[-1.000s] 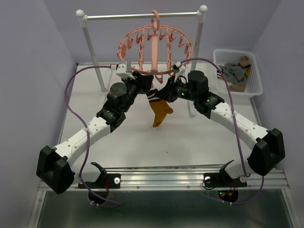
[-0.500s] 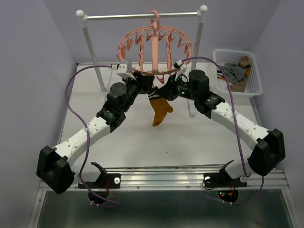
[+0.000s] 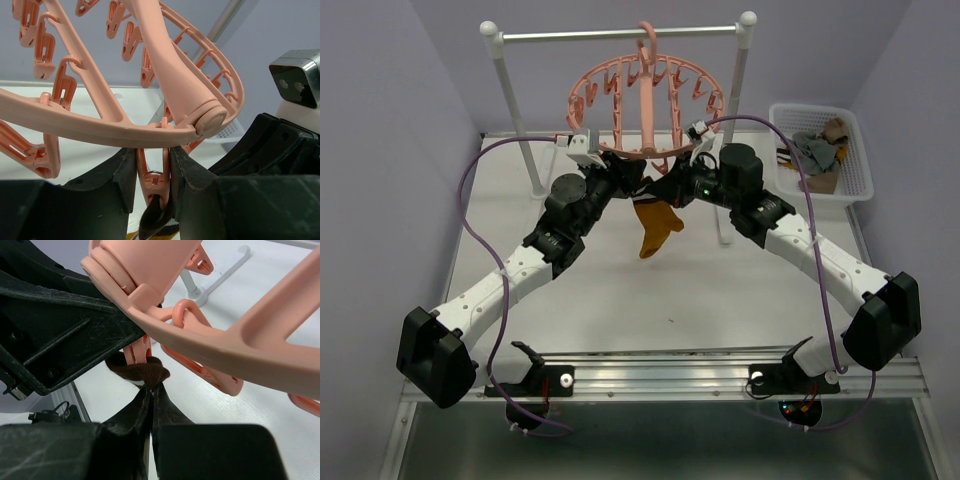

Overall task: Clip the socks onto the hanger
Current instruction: Clamp the sock onto the hanger.

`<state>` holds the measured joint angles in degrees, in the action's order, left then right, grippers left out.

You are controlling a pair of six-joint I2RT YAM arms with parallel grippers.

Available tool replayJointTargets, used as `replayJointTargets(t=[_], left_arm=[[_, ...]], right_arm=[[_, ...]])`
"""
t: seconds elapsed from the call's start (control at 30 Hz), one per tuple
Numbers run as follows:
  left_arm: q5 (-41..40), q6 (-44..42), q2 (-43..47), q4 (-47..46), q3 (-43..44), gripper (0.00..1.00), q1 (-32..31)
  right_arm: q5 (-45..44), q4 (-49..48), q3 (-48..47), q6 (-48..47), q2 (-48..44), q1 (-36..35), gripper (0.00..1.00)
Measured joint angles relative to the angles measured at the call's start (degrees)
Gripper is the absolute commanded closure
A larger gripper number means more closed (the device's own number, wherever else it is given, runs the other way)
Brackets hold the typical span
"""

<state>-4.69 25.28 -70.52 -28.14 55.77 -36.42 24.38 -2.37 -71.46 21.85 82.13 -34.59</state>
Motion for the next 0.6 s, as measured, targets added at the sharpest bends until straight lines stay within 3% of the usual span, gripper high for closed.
replayJointTargets(t=[0.2, 0.3, 0.33, 0.4, 0.43, 0.53, 0.6], left_arm=[[0.3, -0.5, 0.0, -0.7, -0.3, 1.00, 0.0], [1.0, -0.7, 0.0, -0.8, -0.4, 0.91, 0.1], [1.2, -0.8, 0.1, -0.9, -0.5, 0.73, 0.1], [1.5, -0.8, 0.3, -0.9, -0.7, 0.48, 0.2], [1.7, -0.9, 0.5, -0.9, -0.8, 0.28, 0.2], [1.9, -0.7, 1.0, -0.8, -1.1, 0.10, 0.1], [2.1, -0.8, 1.3, -0.8, -1.2, 0.08, 0.1]], right_arm=[[0.1, -0.1, -0.4, 0.0, 0.0, 0.0, 0.99], [0.0, 0.0, -0.5, 0.0, 0.0, 0.0, 0.99], [0.0, 0.0, -0.5, 0.0, 0.0, 0.0, 0.99], [-0.1, 0.0, -0.5, 0.0, 0.0, 0.0, 0.99], [-0.2, -0.1, -0.5, 0.1, 0.0, 0.0, 0.99], [-0.5, -0.5, -0.5, 0.2, 0.0, 0.0, 0.99], [-0.6, -0.8, -0.5, 0.2, 0.0, 0.0, 0.99]])
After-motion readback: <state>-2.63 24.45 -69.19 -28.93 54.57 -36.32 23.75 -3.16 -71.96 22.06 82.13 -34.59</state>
